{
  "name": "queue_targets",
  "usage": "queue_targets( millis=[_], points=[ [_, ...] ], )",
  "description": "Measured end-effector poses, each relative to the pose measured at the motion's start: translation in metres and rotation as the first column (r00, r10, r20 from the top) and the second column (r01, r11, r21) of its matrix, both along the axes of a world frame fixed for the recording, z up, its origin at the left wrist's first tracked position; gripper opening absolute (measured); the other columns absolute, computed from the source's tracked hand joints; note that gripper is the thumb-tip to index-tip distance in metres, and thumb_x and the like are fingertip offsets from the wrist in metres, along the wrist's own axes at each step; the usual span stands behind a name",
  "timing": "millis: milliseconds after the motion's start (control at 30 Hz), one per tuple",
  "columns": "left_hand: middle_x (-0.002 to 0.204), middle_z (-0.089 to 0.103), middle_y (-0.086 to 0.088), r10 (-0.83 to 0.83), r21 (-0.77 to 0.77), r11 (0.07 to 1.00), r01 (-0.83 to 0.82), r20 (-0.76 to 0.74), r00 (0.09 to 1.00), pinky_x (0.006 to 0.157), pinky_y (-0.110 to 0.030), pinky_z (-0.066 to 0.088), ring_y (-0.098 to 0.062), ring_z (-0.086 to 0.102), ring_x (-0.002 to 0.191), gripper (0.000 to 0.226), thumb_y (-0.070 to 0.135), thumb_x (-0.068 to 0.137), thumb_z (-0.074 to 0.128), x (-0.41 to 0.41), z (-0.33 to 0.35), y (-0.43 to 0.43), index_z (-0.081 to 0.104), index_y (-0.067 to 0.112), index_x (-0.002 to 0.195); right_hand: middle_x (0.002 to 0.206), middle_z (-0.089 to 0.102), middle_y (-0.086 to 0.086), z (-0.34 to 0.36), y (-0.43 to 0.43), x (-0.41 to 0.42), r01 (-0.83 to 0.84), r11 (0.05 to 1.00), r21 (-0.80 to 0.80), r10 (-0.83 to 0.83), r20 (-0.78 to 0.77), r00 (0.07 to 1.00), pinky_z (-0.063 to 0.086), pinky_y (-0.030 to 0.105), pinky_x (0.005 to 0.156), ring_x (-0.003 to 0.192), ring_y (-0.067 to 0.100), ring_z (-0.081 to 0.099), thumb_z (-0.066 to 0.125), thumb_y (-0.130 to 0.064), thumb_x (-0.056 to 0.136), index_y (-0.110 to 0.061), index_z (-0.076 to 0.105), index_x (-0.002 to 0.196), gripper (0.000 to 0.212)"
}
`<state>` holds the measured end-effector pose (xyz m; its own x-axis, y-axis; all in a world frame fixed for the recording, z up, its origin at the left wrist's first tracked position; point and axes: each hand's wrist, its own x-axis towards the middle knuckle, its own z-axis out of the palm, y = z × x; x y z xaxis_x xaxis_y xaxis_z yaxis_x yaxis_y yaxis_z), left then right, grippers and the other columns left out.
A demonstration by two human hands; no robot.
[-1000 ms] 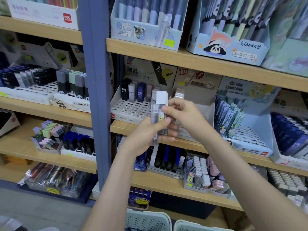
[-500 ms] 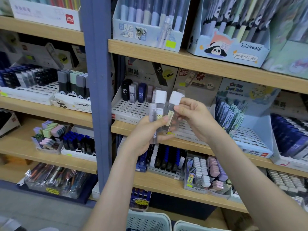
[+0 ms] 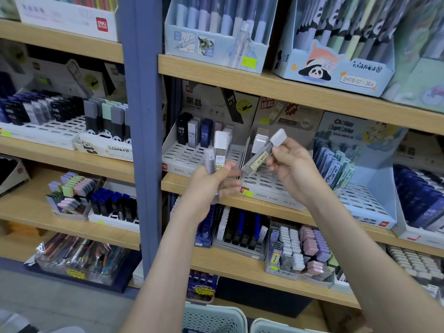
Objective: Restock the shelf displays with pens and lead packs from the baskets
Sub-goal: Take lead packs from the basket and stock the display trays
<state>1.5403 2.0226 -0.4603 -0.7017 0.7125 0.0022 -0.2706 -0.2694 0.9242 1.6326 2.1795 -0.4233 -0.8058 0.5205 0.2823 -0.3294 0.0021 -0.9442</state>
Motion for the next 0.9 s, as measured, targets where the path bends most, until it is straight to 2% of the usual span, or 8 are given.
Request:
queue_targets(
  millis=[200,333,400,500,600,700,800,900],
  points=[
    [0.089,0.071,-0.007,-0.120,-0.098,0.988,0.118,-0.017,0.993,0.047,-0.016,0.045,-0.004,0.053,0.051,0.015,0.024,0.093,0.061,0.004,0.010,-0.002,0.068,0.012,0.098,0.081,0.060,0.000,0.003,-0.012,-0.008,-0.175,0.980,0.095,0.173,0.025,0.985,0.046,0.020,0.060,0.065,0.010,0.052,0.043,0.000,0.095,-0.008,0.049,0.111,0.018],
    [0.062,0.055,0.004,-0.055,-0.133,0.990,0.050,-0.032,0.998,0.040,-0.013,0.035,-0.004,0.042,0.046,0.005,0.019,0.091,0.065,0.004,0.009,-0.003,0.064,0.015,0.088,0.098,0.063,0.006,0.007,-0.017,-0.006,-0.237,0.968,0.082,0.235,0.043,0.971,0.050,0.026,0.068,0.082,0.013,0.059,0.052,-0.011,0.089,-0.010,0.053,0.116,0.027],
    [0.052,0.053,0.009,-0.010,-0.125,0.992,0.004,-0.046,0.999,0.036,-0.013,0.031,-0.002,0.039,0.039,0.006,0.014,0.092,0.064,0.004,0.009,-0.002,0.062,0.015,0.086,0.098,0.062,0.009,0.006,-0.019,-0.006,-0.147,0.973,0.180,0.132,0.094,0.987,0.051,0.028,0.069,0.084,0.015,0.060,0.056,-0.012,0.091,-0.011,0.054,0.114,0.023],
    [0.047,0.053,0.011,0.010,-0.088,0.996,-0.014,-0.040,0.999,0.035,-0.012,0.029,0.000,0.038,0.036,0.004,0.011,0.092,0.062,0.006,0.008,0.000,0.061,0.014,0.091,0.088,0.064,0.007,0.004,-0.017,-0.007,0.047,0.960,0.278,-0.074,0.089,0.993,0.049,0.029,0.067,0.077,0.017,0.060,0.053,-0.001,0.093,-0.013,0.057,0.103,0.016],
    [0.061,0.053,0.002,0.028,-0.060,0.998,-0.031,-0.042,0.999,0.038,-0.012,0.032,-0.002,0.040,0.040,0.007,0.015,0.094,0.061,0.005,0.007,-0.001,0.065,0.016,0.100,0.090,0.069,0.004,0.005,-0.013,-0.004,0.135,0.951,0.279,-0.157,0.058,0.986,0.053,0.029,0.073,0.080,0.021,0.065,0.051,-0.002,0.095,-0.013,0.056,0.104,0.014],
    [0.081,0.066,-0.001,0.051,-0.084,0.995,-0.058,-0.080,0.996,0.040,-0.013,0.032,-0.002,0.042,0.044,0.008,0.024,0.095,0.060,0.001,0.004,-0.002,0.066,0.019,0.096,0.095,0.071,0.000,0.005,-0.005,0.000,0.262,0.911,0.319,-0.294,0.057,0.954,0.055,0.032,0.081,0.083,0.024,0.068,0.048,-0.007,0.098,-0.018,0.051,0.101,0.011],
    [0.071,0.064,0.005,0.043,-0.099,0.994,-0.046,-0.041,0.998,0.037,-0.013,0.029,-0.002,0.038,0.043,0.017,0.032,0.095,0.057,0.000,0.003,-0.004,0.061,0.015,0.098,0.102,0.069,-0.002,0.002,0.003,0.005,0.280,0.848,0.450,-0.352,0.084,0.932,0.053,0.029,0.080,0.085,0.026,0.068,0.047,-0.011,0.099,-0.023,0.049,0.100,0.012],
    [0.059,0.054,0.008,0.028,-0.102,0.994,-0.033,-0.044,0.999,0.036,-0.015,0.023,-0.004,0.033,0.043,0.029,0.041,0.097,0.050,0.000,0.004,-0.002,0.058,0.014,0.092,0.104,0.068,0.001,-0.002,0.002,0.006,0.218,0.843,0.491,-0.311,0.115,0.944,0.051,0.021,0.074,0.084,0.021,0.068,0.048,-0.010,0.098,-0.024,0.047,0.100,0.014]
  ],
)
